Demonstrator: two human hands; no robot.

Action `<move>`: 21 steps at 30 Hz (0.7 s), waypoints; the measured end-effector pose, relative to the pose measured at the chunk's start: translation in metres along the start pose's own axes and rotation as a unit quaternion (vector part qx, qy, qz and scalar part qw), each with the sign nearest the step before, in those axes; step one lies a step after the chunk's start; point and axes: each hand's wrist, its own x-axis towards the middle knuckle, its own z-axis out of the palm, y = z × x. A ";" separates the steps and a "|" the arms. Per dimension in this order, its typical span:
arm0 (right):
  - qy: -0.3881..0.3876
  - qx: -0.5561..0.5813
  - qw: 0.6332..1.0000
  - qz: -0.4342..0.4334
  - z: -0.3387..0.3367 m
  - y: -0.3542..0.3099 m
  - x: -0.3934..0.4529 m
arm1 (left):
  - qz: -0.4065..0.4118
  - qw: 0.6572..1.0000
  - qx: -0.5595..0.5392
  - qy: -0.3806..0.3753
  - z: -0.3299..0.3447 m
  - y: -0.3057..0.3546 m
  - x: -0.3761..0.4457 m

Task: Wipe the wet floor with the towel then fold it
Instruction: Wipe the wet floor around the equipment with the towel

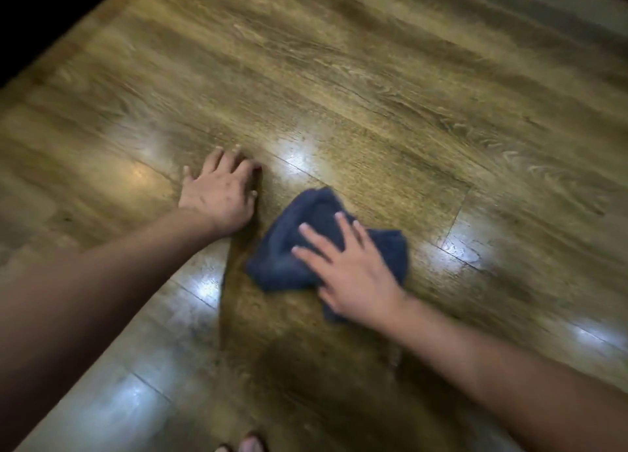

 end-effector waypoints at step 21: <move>0.071 0.113 0.972 0.192 -0.005 -0.089 0.062 | 0.077 0.964 -0.240 0.083 -0.013 0.106 0.056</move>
